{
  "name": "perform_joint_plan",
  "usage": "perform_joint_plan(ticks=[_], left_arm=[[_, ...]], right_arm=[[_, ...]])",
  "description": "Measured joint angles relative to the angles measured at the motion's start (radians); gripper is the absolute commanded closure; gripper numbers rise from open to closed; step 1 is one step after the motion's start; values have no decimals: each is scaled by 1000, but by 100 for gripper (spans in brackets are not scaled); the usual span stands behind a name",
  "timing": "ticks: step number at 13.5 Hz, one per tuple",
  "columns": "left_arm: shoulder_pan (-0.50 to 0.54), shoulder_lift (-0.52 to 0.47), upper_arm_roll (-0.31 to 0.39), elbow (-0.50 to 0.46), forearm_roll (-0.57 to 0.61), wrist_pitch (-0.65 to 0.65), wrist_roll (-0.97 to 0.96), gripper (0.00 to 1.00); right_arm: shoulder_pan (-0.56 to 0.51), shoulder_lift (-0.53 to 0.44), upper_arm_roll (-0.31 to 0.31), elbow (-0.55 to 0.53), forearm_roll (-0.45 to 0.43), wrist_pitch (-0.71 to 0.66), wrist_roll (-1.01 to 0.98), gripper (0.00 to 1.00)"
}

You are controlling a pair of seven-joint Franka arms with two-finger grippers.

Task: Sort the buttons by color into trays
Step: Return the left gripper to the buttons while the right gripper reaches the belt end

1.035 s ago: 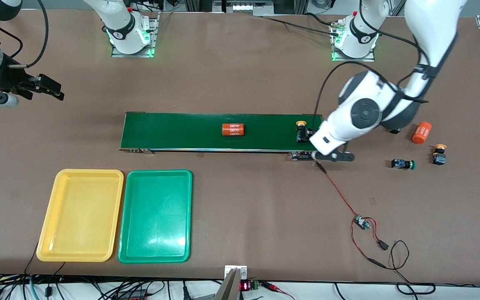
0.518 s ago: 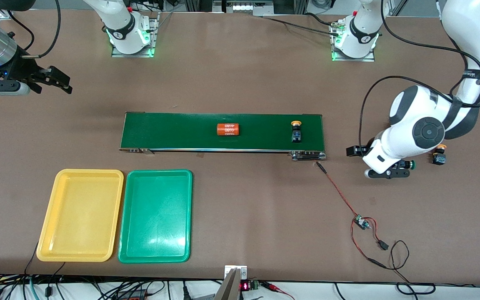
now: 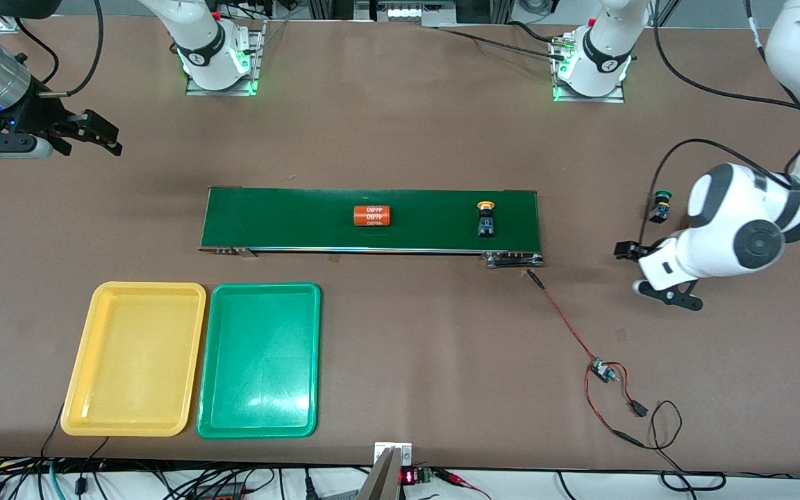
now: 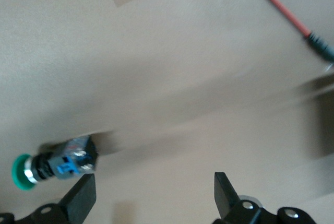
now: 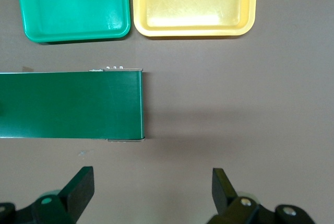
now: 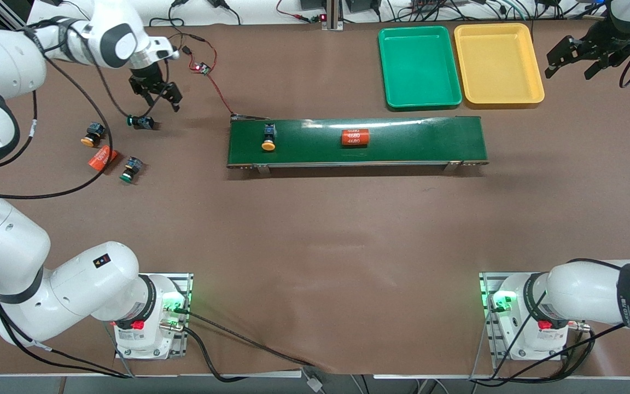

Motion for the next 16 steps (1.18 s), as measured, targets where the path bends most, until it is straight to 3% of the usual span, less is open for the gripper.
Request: perform_joint_plan(ticks=[11, 13, 16], left_arm=[[31, 60, 22, 21, 74, 1, 840, 0], [36, 68, 33, 24, 74, 3, 909, 0], [39, 89, 46, 24, 74, 45, 1041, 0]], right_arm=[[39, 62, 22, -17, 2, 52, 15, 0], [50, 100, 59, -20, 2, 69, 117, 0], [57, 143, 180, -20, -2, 110, 239, 0]])
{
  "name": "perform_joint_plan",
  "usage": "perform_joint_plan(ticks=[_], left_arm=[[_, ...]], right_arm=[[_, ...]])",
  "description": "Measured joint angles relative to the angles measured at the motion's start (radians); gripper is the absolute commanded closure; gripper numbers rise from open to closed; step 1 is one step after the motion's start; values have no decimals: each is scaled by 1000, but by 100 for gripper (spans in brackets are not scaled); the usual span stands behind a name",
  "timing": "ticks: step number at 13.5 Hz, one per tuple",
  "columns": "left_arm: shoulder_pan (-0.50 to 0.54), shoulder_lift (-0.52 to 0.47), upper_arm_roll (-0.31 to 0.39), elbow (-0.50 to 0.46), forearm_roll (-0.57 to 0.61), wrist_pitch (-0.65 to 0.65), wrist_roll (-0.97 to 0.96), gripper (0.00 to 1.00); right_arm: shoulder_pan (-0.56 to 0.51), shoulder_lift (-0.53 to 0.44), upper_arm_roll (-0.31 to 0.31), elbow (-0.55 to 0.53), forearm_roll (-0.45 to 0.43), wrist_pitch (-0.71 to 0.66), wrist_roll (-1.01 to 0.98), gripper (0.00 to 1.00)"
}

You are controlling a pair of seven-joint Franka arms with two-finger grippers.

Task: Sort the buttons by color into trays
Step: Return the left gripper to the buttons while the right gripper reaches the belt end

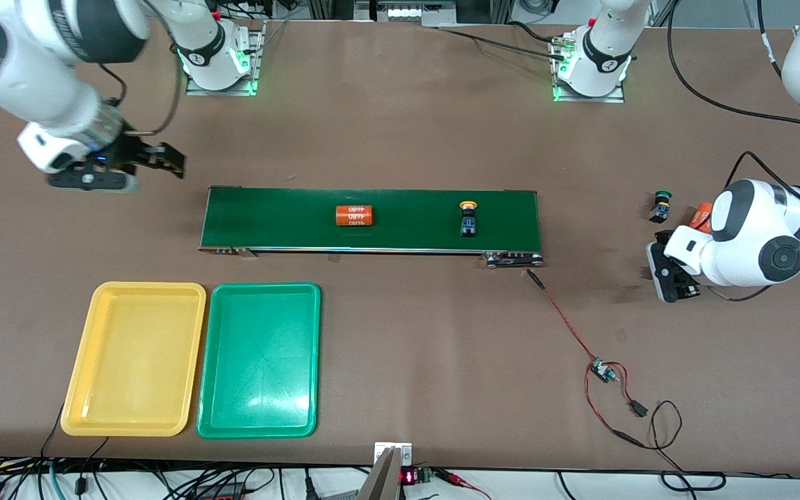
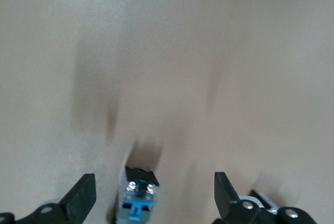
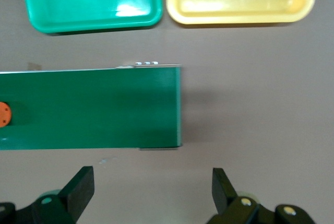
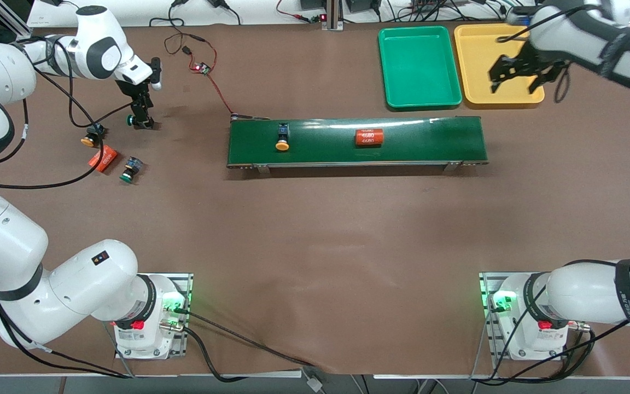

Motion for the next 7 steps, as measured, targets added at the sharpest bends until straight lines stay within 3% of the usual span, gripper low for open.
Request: perform_joint_plan(ticks=[4, 7], left_arm=[[32, 44, 10, 0, 0, 39, 104, 0], [37, 47, 15, 1, 0, 61, 147, 0]], right_arm=[[2, 21, 133, 0, -2, 57, 139, 0], [12, 30, 192, 0, -11, 117, 252, 0]])
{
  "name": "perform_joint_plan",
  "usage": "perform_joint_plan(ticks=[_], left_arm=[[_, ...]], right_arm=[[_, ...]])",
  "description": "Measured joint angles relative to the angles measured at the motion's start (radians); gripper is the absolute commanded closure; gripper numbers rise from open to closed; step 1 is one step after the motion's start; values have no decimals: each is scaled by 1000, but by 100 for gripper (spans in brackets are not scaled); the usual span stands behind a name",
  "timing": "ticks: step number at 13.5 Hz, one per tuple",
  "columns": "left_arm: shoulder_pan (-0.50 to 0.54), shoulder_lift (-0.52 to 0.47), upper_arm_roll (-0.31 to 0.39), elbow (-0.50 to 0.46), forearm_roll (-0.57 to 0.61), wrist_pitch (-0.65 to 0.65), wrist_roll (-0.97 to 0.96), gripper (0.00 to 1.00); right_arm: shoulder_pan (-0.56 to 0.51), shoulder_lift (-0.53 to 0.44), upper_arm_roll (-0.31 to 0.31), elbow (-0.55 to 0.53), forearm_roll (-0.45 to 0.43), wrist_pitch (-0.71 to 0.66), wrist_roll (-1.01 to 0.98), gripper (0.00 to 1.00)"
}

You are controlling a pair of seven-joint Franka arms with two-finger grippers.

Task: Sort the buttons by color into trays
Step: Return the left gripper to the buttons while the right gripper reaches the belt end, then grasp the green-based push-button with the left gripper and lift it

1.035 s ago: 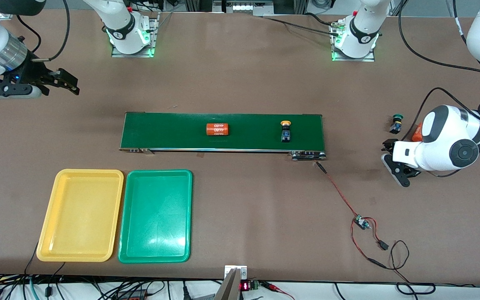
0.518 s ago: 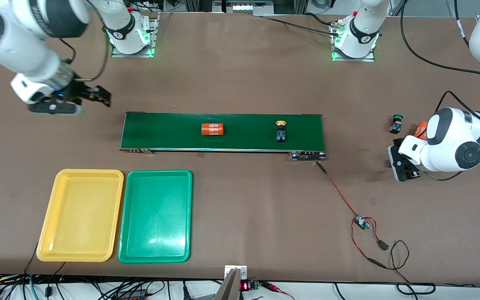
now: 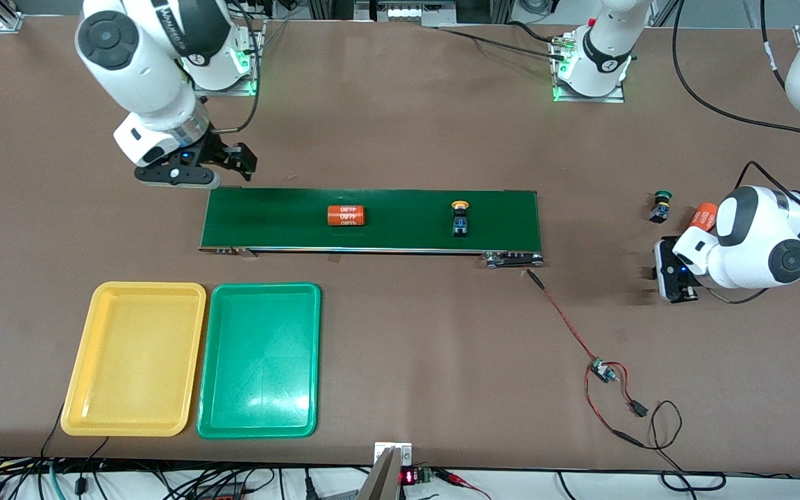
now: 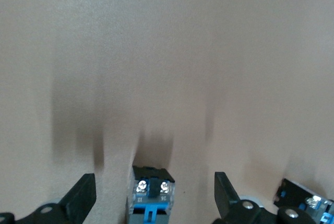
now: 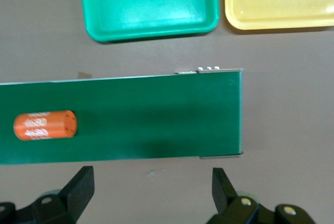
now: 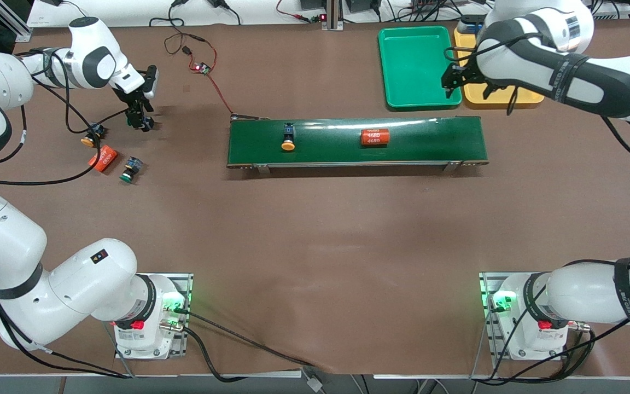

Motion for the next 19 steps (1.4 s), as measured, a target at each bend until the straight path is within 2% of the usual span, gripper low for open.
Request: perform_joint_plan(ticks=[3, 5, 6, 7, 8, 9, 10, 14, 16, 19], left_arm=[[11, 12, 15, 0, 0, 16, 22, 0], [23, 26, 18, 0, 0, 26, 38, 0], [26, 31, 18, 0, 0, 29, 41, 13], [29, 34, 18, 0, 0, 35, 51, 37], [32, 35, 18, 0, 0, 48, 84, 77], [34, 35, 17, 2, 0, 61, 136, 92], [36, 35, 17, 5, 0, 71, 177, 99], [39, 34, 12, 10, 0, 79, 174, 100], [39, 35, 6, 10, 0, 62, 62, 100], [41, 28, -28, 14, 0, -27, -128, 100]], right_arm=[[10, 32, 63, 5, -18, 57, 110, 0], [24, 65, 82, 13, -25, 86, 148, 0], [35, 81, 83, 22, -39, 88, 155, 0], [46, 99, 83, 34, -53, 88, 162, 0], [54, 115, 83, 45, -60, 88, 166, 0], [58, 129, 83, 54, -63, 88, 167, 0], [59, 140, 83, 60, -64, 88, 167, 0], [61, 176, 82, 84, -82, 88, 180, 0], [69, 195, 82, 100, -128, 88, 202, 0], [78, 219, 82, 123, -142, 88, 211, 0]])
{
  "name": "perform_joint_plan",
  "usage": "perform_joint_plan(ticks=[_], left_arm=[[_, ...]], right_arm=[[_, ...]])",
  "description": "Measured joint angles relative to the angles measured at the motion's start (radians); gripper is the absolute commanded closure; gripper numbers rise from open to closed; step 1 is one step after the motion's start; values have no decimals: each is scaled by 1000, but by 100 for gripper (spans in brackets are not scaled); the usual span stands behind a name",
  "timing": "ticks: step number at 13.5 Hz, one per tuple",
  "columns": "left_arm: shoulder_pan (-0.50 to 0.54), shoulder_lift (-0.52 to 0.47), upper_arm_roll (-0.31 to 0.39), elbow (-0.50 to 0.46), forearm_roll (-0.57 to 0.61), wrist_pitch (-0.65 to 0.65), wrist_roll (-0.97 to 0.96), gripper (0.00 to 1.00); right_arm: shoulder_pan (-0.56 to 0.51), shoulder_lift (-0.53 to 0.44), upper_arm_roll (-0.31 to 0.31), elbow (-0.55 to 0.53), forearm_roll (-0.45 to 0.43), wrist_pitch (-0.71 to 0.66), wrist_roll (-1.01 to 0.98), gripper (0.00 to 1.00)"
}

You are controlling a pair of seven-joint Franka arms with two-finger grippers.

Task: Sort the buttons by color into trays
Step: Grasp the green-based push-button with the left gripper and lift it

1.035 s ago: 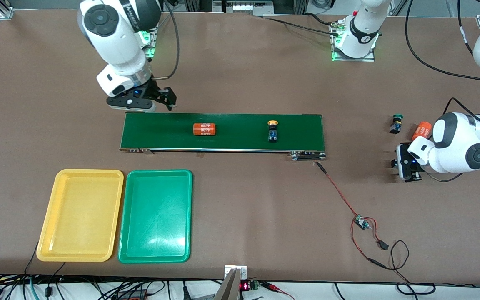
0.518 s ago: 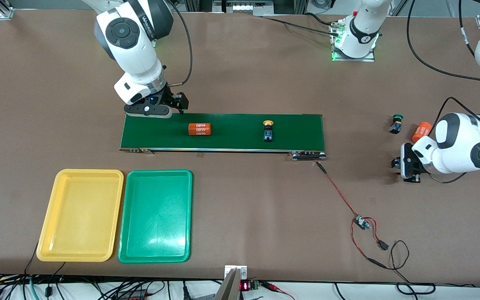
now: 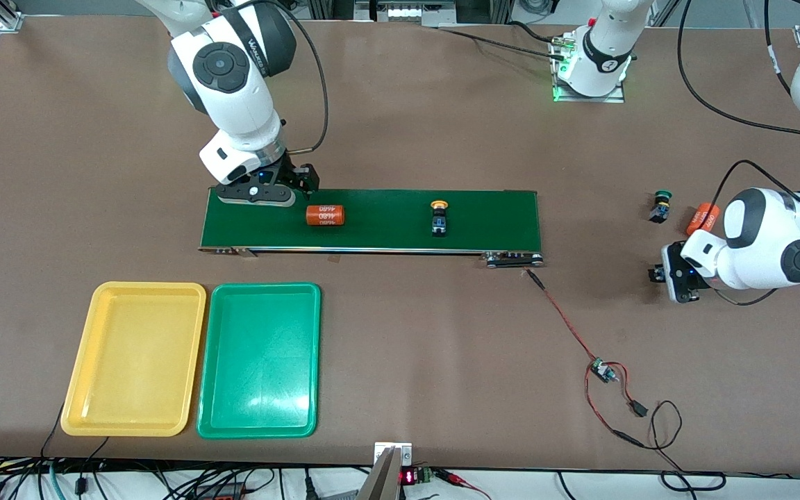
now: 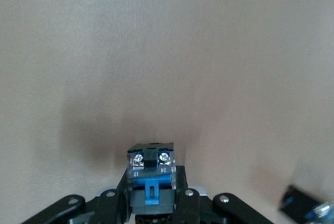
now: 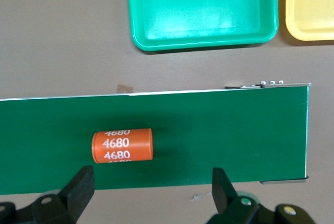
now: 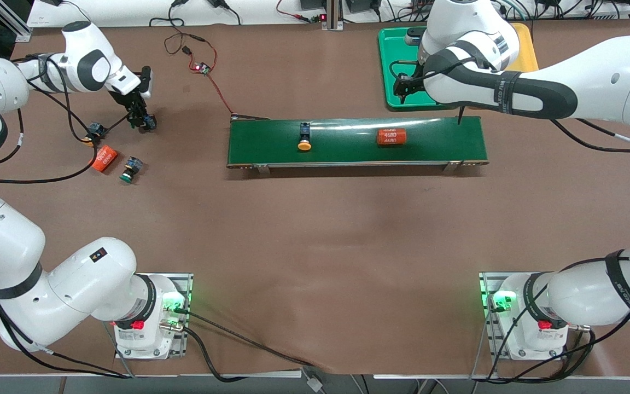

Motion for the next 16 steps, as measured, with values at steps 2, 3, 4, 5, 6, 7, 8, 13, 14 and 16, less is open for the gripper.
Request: perform_joint_plan(ticks=[2, 3, 4, 5, 6, 7, 8, 13, 14, 16], left_arm=[[14, -26, -48, 2, 0, -85, -161, 100], [34, -42, -92, 2, 0, -142, -264, 100], [60, -53, -145, 1, 0, -196, -369, 100], [87, -61, -199, 0, 0, -240, -460, 100], [111, -67, -248, -5, 0, -268, -531, 100], [128, -70, -289, -11, 0, -281, -601, 100], [138, -72, -320, -18, 0, -287, -673, 100], [142, -73, -468, -86, 0, -288, -1046, 100], [138, -73, -493, -99, 0, -287, -1114, 100], [110, -74, -521, -118, 0, -284, -1227, 100]], right_arm=[[0, 2, -2, 9, -1, -1, 0, 0], [0, 2, -2, 10, -1, -1, 0, 0], [0, 2, -2, 11, -2, -3, 0, 0], [0, 2, -3, 12, -3, -6, 0, 0], [-1, 2, -4, 19, -3, -14, 0, 0], [-1, 2, -7, 30, -4, -28, 1, 0], [-1, 2, -8, 38, -4, -40, 3, 0], [2, 16, -6, 45, -4, -47, 91, 0], [3, 21, -5, 46, -3, -45, 95, 0], [8, 42, -3, 50, -3, -41, 97, 0]])
